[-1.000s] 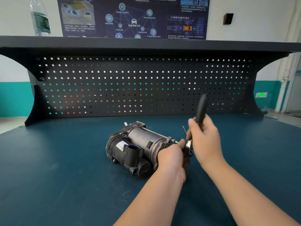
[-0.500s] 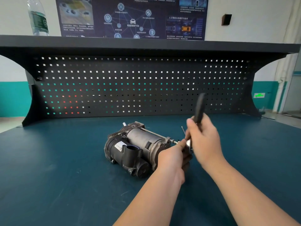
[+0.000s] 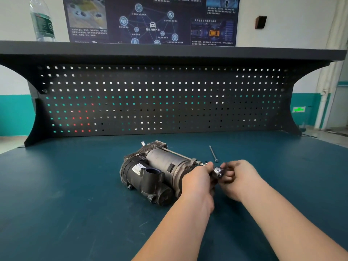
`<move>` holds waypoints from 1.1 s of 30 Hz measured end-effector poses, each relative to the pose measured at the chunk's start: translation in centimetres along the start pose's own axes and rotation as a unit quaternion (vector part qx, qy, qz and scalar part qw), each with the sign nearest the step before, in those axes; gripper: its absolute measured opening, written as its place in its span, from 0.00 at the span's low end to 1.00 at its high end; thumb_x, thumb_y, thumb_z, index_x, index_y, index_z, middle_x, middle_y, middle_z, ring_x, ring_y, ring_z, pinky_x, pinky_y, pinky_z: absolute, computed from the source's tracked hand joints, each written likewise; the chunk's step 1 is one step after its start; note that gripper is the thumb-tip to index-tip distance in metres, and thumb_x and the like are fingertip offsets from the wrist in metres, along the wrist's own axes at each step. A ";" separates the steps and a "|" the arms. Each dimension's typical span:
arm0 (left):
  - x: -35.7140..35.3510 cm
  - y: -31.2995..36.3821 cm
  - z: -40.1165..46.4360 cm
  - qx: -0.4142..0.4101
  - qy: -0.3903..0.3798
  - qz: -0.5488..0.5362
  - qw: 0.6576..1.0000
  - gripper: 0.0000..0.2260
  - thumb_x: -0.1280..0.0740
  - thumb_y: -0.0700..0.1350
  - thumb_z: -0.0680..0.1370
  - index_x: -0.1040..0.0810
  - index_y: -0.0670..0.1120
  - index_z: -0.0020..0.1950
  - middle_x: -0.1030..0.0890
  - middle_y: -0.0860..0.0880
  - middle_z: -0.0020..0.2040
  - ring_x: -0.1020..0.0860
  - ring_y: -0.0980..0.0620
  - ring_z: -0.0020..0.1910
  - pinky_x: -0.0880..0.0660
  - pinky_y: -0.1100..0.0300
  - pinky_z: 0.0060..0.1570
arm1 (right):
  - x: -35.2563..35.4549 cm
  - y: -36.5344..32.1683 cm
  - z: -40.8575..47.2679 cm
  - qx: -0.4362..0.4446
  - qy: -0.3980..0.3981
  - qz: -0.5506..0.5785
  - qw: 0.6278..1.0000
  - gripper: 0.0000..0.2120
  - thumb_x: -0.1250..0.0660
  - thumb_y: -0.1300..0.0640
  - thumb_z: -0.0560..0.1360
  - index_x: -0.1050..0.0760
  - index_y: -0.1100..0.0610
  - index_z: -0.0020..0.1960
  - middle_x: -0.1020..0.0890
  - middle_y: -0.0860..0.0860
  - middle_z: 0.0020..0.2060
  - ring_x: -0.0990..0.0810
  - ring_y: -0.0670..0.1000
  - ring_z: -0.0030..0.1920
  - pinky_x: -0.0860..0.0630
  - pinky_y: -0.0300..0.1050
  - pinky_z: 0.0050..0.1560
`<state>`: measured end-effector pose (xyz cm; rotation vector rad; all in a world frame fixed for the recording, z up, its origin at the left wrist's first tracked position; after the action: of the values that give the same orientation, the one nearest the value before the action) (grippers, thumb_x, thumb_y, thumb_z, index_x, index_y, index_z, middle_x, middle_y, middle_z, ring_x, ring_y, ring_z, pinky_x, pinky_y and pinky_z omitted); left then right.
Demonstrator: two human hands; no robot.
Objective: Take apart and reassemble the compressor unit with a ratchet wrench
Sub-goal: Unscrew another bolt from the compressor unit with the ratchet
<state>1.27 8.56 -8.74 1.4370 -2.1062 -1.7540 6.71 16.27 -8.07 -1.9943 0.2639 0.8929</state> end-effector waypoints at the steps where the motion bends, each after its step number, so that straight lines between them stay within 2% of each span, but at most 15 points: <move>1: 0.0 0.1 0.0 -0.005 0.004 0.001 1.000 0.11 0.34 0.42 0.77 0.22 0.39 0.57 0.18 0.41 0.54 0.22 0.49 0.40 0.33 0.62 0.35 | -0.5 -1.0 -0.3 0.061 -0.007 -0.033 0.998 0.12 0.46 0.64 0.78 0.36 0.59 0.36 0.29 0.53 0.24 0.41 0.42 0.12 0.47 0.28 0.15; 3: 0.0 0.0 0.0 -0.014 0.005 0.009 1.000 0.10 0.34 0.43 0.77 0.21 0.40 0.55 0.17 0.42 0.50 0.22 0.48 0.40 0.32 0.61 0.35 | -1.9 -3.4 -1.8 0.240 -0.035 -0.154 0.958 0.10 0.42 0.61 0.79 0.34 0.57 0.38 0.27 0.53 0.26 0.35 0.44 0.16 0.41 0.31 0.16; 5: -0.2 -0.1 -0.1 -0.016 -0.006 0.012 1.000 0.07 0.35 0.44 0.77 0.20 0.42 0.50 0.18 0.44 0.45 0.22 0.48 0.38 0.31 0.60 0.37 | -3.8 -4.4 -4.4 0.410 -0.090 -0.315 0.851 0.09 0.39 0.57 0.78 0.32 0.52 0.39 0.26 0.49 0.25 0.29 0.46 0.23 0.33 0.36 0.22; 7: -0.4 -0.2 -0.2 -0.012 -0.022 -0.002 1.000 0.06 0.35 0.44 0.76 0.20 0.44 0.46 0.19 0.44 0.43 0.22 0.48 0.40 0.30 0.58 0.41 | -5.2 -3.7 -6.3 0.494 -0.143 -0.429 0.743 0.08 0.39 0.52 0.77 0.32 0.50 0.39 0.27 0.48 0.25 0.28 0.48 0.27 0.28 0.45 0.31; 9: -0.5 -0.2 -0.1 -0.008 -0.031 -0.014 0.999 0.06 0.36 0.43 0.76 0.20 0.43 0.47 0.20 0.43 0.44 0.23 0.47 0.43 0.30 0.56 0.44 | -5.7 -3.1 -7.0 0.514 -0.164 -0.469 0.699 0.08 0.40 0.50 0.76 0.33 0.50 0.39 0.27 0.49 0.26 0.28 0.50 0.29 0.27 0.50 0.34; 11: -0.3 -0.1 0.1 -0.008 -0.016 -0.017 1.000 0.06 0.36 0.40 0.76 0.20 0.43 0.46 0.19 0.43 0.44 0.22 0.46 0.40 0.28 0.56 0.43 | -5.5 -3.5 -6.6 0.493 -0.158 -0.420 0.746 0.08 0.39 0.53 0.77 0.32 0.50 0.39 0.27 0.48 0.24 0.29 0.48 0.26 0.27 0.47 0.32; 13: -0.1 -0.1 0.1 -0.011 -0.002 -0.010 1.000 0.07 0.35 0.40 0.77 0.20 0.40 0.51 0.18 0.42 0.46 0.22 0.46 0.40 0.28 0.58 0.39 | -4.1 -4.3 -4.8 0.416 -0.088 -0.324 0.845 0.09 0.39 0.58 0.78 0.31 0.51 0.39 0.28 0.47 0.23 0.31 0.45 0.22 0.31 0.40 0.24; 15: -0.2 -0.1 0.2 -0.010 -0.005 -0.014 1.000 0.10 0.36 0.41 0.77 0.21 0.38 0.56 0.18 0.42 0.47 0.22 0.46 0.39 0.29 0.60 0.37 | -1.7 -3.3 -2.1 0.227 -0.013 -0.183 0.956 0.10 0.41 0.60 0.78 0.33 0.56 0.38 0.28 0.51 0.24 0.36 0.43 0.16 0.39 0.34 0.18; 17: -0.2 -0.2 0.2 -0.008 -0.005 -0.018 1.000 0.11 0.35 0.41 0.77 0.22 0.38 0.58 0.18 0.42 0.49 0.21 0.47 0.40 0.26 0.58 0.42 | 0.0 -0.5 -0.9 0.016 0.009 -0.027 0.999 0.13 0.45 0.63 0.78 0.35 0.59 0.35 0.30 0.51 0.22 0.40 0.42 0.13 0.46 0.29 0.16; 20: 0.0 -0.4 0.6 -0.007 0.009 -0.017 1.000 0.11 0.34 0.42 0.77 0.22 0.37 0.55 0.18 0.40 0.53 0.22 0.45 0.45 0.25 0.55 0.49 | 0.4 1.0 -1.1 -0.069 0.015 0.051 0.996 0.15 0.46 0.64 0.78 0.35 0.59 0.32 0.33 0.50 0.15 0.42 0.43 0.11 0.48 0.28 0.15; 24: 0.0 -0.5 0.8 -0.022 0.020 -0.015 0.999 0.08 0.34 0.44 0.76 0.21 0.41 0.51 0.18 0.41 0.48 0.22 0.46 0.42 0.30 0.59 0.37 | -1.4 -2.5 -1.6 0.171 -0.025 -0.100 0.980 0.10 0.42 0.61 0.79 0.34 0.57 0.38 0.29 0.53 0.26 0.40 0.42 0.13 0.45 0.32 0.15; 27: -0.4 -0.8 0.4 -0.021 -0.004 -0.035 0.999 0.06 0.33 0.45 0.76 0.20 0.43 0.44 0.18 0.44 0.41 0.21 0.47 0.38 0.26 0.57 0.40 | -4.2 -4.3 -5.0 0.438 -0.089 -0.366 0.816 0.09 0.39 0.55 0.77 0.31 0.50 0.39 0.26 0.48 0.25 0.30 0.45 0.23 0.31 0.40 0.26; 30: -0.8 -1.0 0.1 -0.013 -0.043 -0.057 0.997 0.08 0.33 0.47 0.75 0.19 0.45 0.39 0.17 0.42 0.43 0.19 0.44 0.46 0.24 0.53 0.48 | -5.4 -3.2 -6.9 0.524 -0.126 -0.477 0.695 0.08 0.39 0.50 0.76 0.32 0.50 0.40 0.26 0.49 0.27 0.28 0.50 0.30 0.28 0.49 0.35; 31: -0.8 -0.9 0.1 -0.013 -0.043 -0.058 0.997 0.08 0.33 0.47 0.75 0.19 0.45 0.39 0.17 0.42 0.43 0.19 0.44 0.46 0.23 0.53 0.48 | -5.4 -3.1 -6.9 0.525 -0.125 -0.476 0.694 0.08 0.39 0.50 0.76 0.32 0.50 0.40 0.26 0.49 0.26 0.28 0.50 0.29 0.28 0.49 0.35; 33: -0.5 -0.9 0.4 -0.021 -0.016 -0.053 0.998 0.06 0.32 0.44 0.75 0.19 0.43 0.41 0.18 0.44 0.39 0.20 0.46 0.39 0.25 0.56 0.42 | -4.9 -3.9 -6.2 0.492 -0.098 -0.413 0.760 0.08 0.39 0.53 0.77 0.32 0.50 0.39 0.27 0.48 0.24 0.29 0.46 0.25 0.29 0.42 0.30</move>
<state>1.83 9.26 -9.34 1.5455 -2.0296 -1.8581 8.16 12.70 -0.19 -0.8265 -0.2456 0.2361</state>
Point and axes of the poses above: each hand's wrist, its own z-axis towards the middle knuckle, its own x-axis out of the back of the hand, y = z × x, the point moved 7 cm from there along z, towards the middle knuckle
